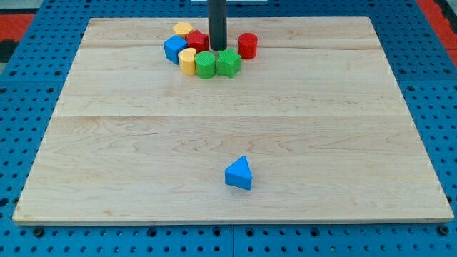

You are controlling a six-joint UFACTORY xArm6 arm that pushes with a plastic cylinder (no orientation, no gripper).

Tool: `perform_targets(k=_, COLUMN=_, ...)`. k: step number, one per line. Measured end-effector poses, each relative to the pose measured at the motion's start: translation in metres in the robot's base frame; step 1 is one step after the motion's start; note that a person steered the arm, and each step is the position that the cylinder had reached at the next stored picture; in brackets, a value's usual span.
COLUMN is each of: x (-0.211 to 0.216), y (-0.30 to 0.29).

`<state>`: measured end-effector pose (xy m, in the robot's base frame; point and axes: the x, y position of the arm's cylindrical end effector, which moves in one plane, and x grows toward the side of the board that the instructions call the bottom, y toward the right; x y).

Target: Push the yellow hexagon towards the top left of the board

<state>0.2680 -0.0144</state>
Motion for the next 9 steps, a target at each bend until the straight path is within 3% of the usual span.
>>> perform_targets(k=2, x=0.005, y=-0.008)
perform_targets(k=4, x=-0.014, y=-0.061)
perform_targets(k=5, x=0.017, y=-0.088)
perform_targets(k=6, x=0.022, y=-0.114)
perform_targets(k=7, x=0.008, y=-0.088)
perform_targets(k=8, x=-0.032, y=-0.089)
perform_targets(k=9, x=-0.069, y=-0.122)
